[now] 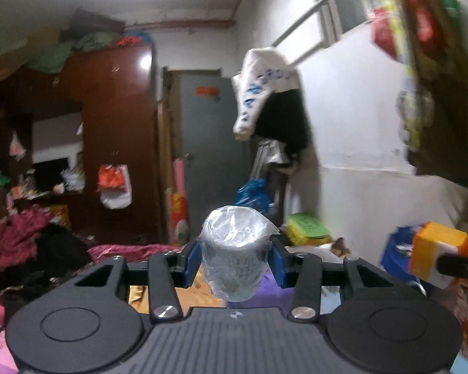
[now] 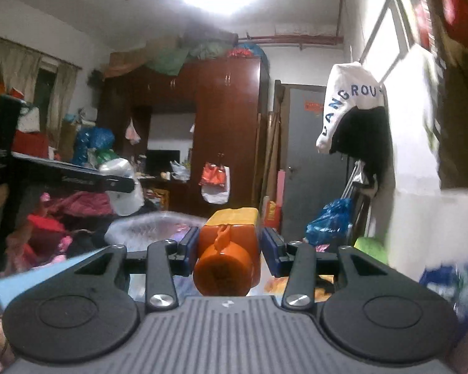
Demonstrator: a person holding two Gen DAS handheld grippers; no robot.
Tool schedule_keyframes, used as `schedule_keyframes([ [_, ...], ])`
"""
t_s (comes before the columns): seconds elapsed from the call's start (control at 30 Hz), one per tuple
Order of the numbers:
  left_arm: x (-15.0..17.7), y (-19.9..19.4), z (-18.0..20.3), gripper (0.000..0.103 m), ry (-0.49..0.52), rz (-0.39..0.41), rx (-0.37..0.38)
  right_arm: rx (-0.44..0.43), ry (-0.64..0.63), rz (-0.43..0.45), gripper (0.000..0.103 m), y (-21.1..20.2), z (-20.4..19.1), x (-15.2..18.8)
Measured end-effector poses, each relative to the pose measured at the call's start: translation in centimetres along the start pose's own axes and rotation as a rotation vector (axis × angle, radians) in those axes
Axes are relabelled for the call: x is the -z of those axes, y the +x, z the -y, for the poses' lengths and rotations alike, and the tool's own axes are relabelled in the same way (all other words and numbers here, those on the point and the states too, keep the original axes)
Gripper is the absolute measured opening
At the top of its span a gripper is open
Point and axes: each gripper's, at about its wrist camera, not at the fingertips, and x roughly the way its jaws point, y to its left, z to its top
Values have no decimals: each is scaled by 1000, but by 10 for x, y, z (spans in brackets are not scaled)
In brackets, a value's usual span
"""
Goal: Organize objects
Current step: 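Drop the cylinder and orange bottle into the basket with both grippers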
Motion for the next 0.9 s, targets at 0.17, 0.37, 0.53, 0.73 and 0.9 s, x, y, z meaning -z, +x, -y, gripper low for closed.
schedule_keyframes([
  [0.17,-10,80,-16,49,-27,-201,-72,27,26,-234,46,104,2,-29],
  [0.37,20,139,-34,50,-63,-337,-86,57,80,-403,46,181,7,-10],
  [0.53,33,146,-39,50,-41,-355,-80,62,75,-464,46,200,6,4],
  [0.73,42,135,-33,73,-10,-317,-88,53,78,-470,50,194,10,20],
  [0.9,34,74,-28,82,44,-160,-93,88,58,-292,93,143,8,3],
])
